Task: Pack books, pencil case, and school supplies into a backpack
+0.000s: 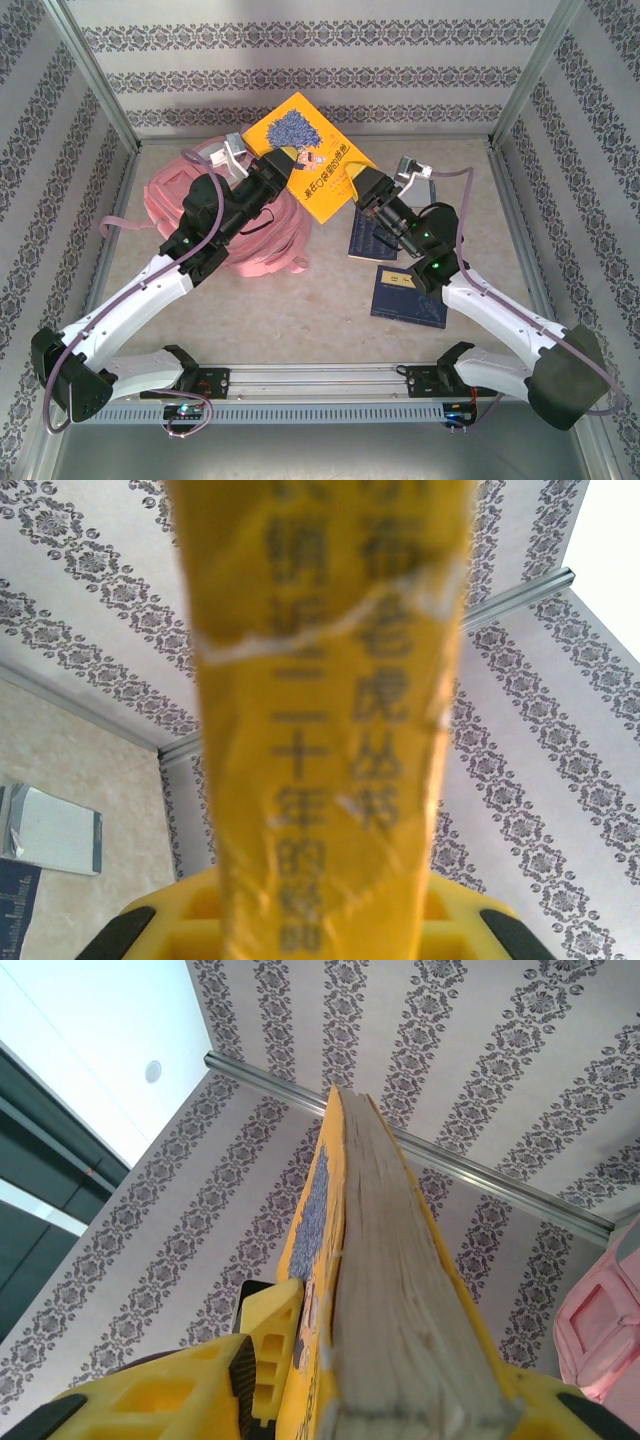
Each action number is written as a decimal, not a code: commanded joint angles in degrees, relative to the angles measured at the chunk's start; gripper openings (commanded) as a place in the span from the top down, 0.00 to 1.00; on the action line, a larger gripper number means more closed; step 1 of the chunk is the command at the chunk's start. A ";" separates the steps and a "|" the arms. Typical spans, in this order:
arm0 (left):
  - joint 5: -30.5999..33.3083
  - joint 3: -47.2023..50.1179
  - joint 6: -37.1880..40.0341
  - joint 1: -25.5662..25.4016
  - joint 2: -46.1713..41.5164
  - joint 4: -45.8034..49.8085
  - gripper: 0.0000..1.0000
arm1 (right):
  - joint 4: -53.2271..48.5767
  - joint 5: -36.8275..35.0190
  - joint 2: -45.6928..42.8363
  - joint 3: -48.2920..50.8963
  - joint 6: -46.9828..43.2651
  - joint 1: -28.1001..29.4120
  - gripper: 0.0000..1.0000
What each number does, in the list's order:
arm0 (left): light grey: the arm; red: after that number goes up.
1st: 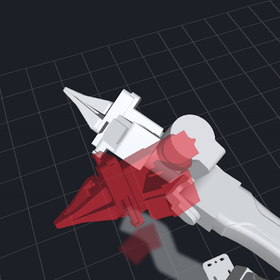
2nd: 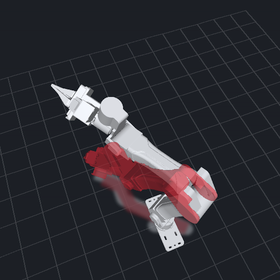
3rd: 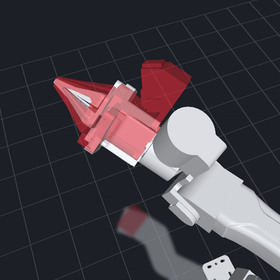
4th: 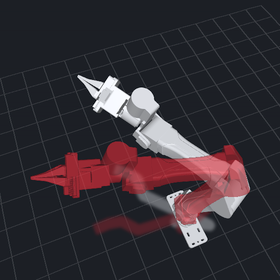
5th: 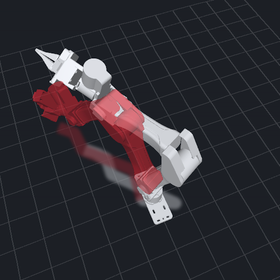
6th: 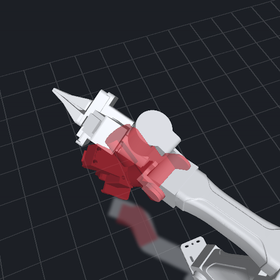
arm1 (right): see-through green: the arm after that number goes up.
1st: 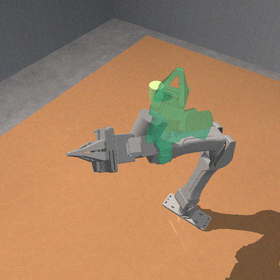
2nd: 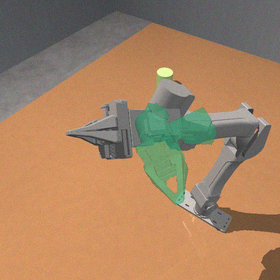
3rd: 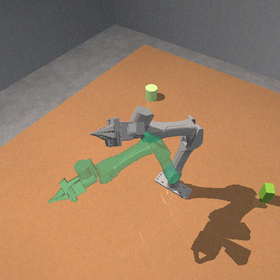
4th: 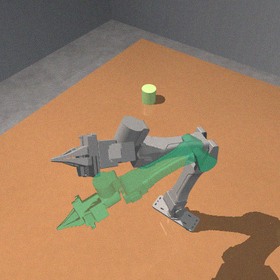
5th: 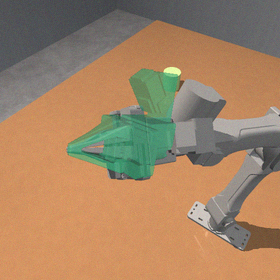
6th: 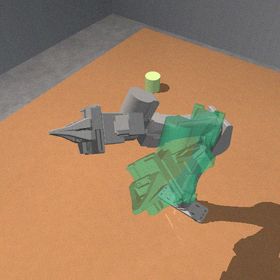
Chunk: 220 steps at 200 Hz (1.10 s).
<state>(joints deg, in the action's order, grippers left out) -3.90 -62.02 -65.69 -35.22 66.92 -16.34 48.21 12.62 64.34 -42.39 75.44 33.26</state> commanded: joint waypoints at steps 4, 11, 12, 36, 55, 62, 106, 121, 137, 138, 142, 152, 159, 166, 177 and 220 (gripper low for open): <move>0.06 0.91 -0.79 0.07 -0.19 -4.99 1.00 | 4.44 -1.36 0.91 -3.20 -1.00 0.49 0.59; 0.03 1.04 -1.02 0.07 -0.12 -5.12 1.00 | 4.44 -1.45 1.14 -3.39 -0.91 0.45 0.59; -0.01 1.12 -1.06 0.07 -0.08 -5.20 1.00 | 4.44 -1.45 1.19 -3.44 -0.91 0.47 0.59; -0.31 1.54 -1.69 0.04 0.24 -5.89 1.00 | 4.44 -1.64 2.02 -4.22 -0.82 0.46 0.60; -0.95 1.56 -1.98 0.02 0.73 -5.97 1.00 | 4.03 -1.46 2.80 -5.05 -0.89 0.40 0.70; -1.17 1.72 -1.85 0.00 0.76 -5.82 1.00 | 3.41 -1.42 2.75 -5.22 -1.14 0.41 0.76; -1.91 1.93 4.19 0.30 -1.21 1.64 0.87 | -5.26 -2.30 -2.06 -2.06 -3.82 -2.35 1.00; -0.58 0.02 10.95 0.76 -2.95 11.40 0.67 | -12.42 -2.73 -6.03 0.42 -5.14 -4.56 1.00; 1.83 -3.99 18.15 1.76 -3.17 24.74 0.49 | -19.82 -3.38 -10.84 3.25 -7.27 -7.11 1.00; 1.86 -4.30 18.54 1.88 -3.10 25.50 0.48 | -20.17 -3.39 -11.18 3.49 -7.38 -7.26 1.00; 1.82 -5.39 20.11 2.39 -2.71 28.15 0.46 | -21.44 -3.44 -12.36 4.24 -7.95 -7.87 1.00; 0.60 -7.82 23.32 3.93 -0.83 34.33 0.43 | -26.16 -3.26 -14.96 5.39 -9.40 -9.34 1.00; -1.06 -9.42 25.38 5.15 0.76 37.94 0.42 | -29.34 -2.79 -16.81 6.25 -10.52 -10.44 1.00; -3.25 -11.03 27.18 6.85 2.91 41.43 0.41 | -30.89 -2.44 -18.25 7.09 -11.18 -11.17 1.00; -6.13 -12.90 29.62 9.62 6.25 46.41 0.41 | -33.52 -1.56 -20.54 8.58 -12.05 -12.41 1.00; -10.62 -17.65 38.89 17.69 19.18 57.40 0.41 | -40.17 3.83 -26.88 12.30 -16.02 -15.74 1.00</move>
<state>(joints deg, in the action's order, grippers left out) -11.49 -77.80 -36.53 -20.47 79.55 27.07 8.99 11.97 40.86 -30.85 63.18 18.76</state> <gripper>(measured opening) 0.588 0.185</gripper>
